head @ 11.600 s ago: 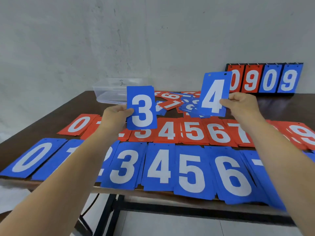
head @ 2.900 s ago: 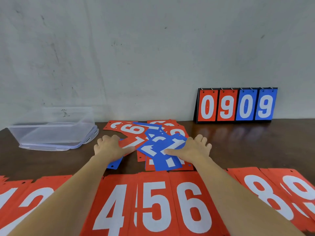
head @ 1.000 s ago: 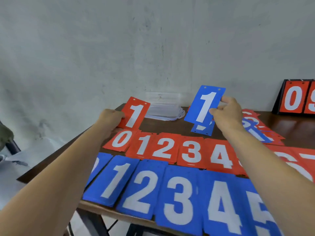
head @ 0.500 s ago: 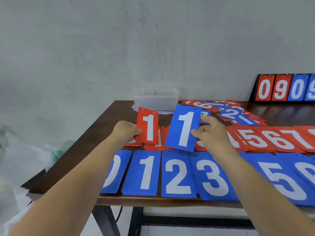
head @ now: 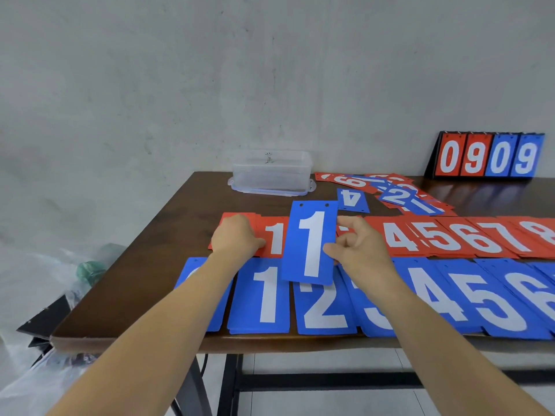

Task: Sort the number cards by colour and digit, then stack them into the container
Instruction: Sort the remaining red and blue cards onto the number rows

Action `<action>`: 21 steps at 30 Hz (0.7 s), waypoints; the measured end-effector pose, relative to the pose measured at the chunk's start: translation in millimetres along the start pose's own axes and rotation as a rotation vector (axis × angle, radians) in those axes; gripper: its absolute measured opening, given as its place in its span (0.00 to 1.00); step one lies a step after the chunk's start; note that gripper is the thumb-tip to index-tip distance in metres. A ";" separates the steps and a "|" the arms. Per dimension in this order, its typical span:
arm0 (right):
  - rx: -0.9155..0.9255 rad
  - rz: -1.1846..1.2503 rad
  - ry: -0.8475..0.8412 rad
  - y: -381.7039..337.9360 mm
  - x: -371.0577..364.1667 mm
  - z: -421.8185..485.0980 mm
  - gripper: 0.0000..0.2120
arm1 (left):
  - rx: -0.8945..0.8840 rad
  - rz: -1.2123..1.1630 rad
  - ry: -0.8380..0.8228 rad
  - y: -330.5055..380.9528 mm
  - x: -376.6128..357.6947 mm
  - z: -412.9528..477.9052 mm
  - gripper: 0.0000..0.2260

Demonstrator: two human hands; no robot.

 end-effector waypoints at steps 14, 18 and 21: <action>0.071 -0.475 0.006 10.2 -77.9 -28.7 0.24 | -0.045 -0.032 0.157 -50.6 39.2 -42.6 0.17; 0.161 -0.715 0.097 4.9 -84.9 -38.1 0.26 | -0.063 -0.019 0.134 -54.6 39.4 -52.8 0.18; 0.198 -0.741 0.093 2.7 -87.7 -39.4 0.25 | -0.068 -0.021 0.111 -54.9 36.8 -56.1 0.20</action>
Point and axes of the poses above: each hand's wrist, its own z-axis towards the middle knuckle, its own x-axis out of the back of the hand, y = z × x, the point moved 7 cm from there along z, towards the middle knuckle, and after that the axes turned 15 degrees about -x, right-handed, at the moved point
